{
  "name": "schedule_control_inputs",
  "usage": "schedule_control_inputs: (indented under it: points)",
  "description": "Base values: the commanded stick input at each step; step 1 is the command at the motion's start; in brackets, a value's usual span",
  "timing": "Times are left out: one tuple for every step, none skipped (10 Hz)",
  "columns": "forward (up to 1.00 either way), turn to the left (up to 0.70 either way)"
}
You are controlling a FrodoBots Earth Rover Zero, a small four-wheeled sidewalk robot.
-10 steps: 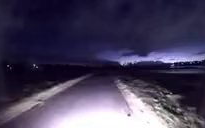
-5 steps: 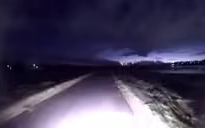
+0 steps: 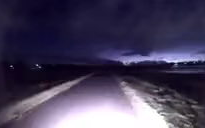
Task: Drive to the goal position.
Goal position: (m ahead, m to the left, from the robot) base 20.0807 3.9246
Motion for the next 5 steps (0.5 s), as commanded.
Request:
schedule_control_inputs:
  points:
    - [0.70,0.00]
    - [0.70,0.00]
    - [0.70,0.00]
    - [0.70,0.00]
    - [0.70,0.06]
